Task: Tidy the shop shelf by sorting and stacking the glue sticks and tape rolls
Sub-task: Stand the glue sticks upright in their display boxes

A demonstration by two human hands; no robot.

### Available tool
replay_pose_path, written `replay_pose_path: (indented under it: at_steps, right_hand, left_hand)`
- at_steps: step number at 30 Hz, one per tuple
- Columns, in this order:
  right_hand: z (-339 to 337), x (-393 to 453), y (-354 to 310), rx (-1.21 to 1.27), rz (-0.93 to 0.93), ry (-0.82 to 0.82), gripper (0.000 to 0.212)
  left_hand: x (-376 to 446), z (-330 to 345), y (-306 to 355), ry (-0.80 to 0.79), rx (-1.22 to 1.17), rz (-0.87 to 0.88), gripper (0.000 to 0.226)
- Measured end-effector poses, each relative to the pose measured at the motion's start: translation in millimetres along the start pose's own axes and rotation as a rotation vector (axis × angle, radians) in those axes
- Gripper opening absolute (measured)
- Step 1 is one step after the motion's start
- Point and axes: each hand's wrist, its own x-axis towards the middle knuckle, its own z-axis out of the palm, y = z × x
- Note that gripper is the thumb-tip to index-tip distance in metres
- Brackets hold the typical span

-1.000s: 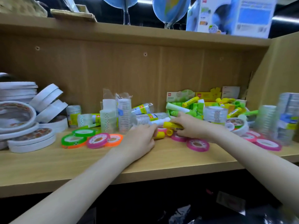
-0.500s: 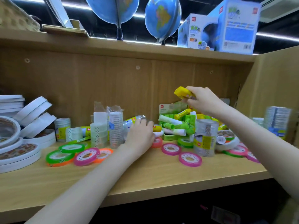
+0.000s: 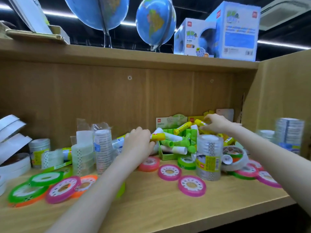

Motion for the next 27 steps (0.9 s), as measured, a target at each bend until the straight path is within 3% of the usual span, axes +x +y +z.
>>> replay_pose_path:
  at_steps: [11,16,20,21,25,27]
  right_hand:
    - [2.9,-5.4,13.0,-0.099,-0.088,0.036,0.036]
    - [-2.9,-15.1,13.0,-0.033,-0.091,0.085,0.029]
    - [-8.9,-25.0,21.3,-0.049,-0.063,-0.023,0.033]
    - [-9.9,-27.0,23.6,-0.056,-0.066,-0.007,0.034]
    - [-26.4,-37.5,15.1,0.155,-0.153,0.312,0.021]
    - [-37.1,-45.5,-4.2,0.244,-0.292,0.246,0.017]
  left_hand:
    - [-5.2,10.4,18.1,0.019,-0.222,0.083,0.022]
    - [-13.2,15.1,16.0,0.035,-0.235,0.123,0.026]
    - [-13.8,20.1,13.6,0.049,-0.245,0.135,0.026]
    - [-13.5,20.2,13.6,0.056,-0.267,0.135,0.025]
    - [-9.6,11.9,12.0,0.087,-0.527,0.117,0.019]
    - [-7.4,7.0,12.0,0.106,-0.703,0.117,0.009]
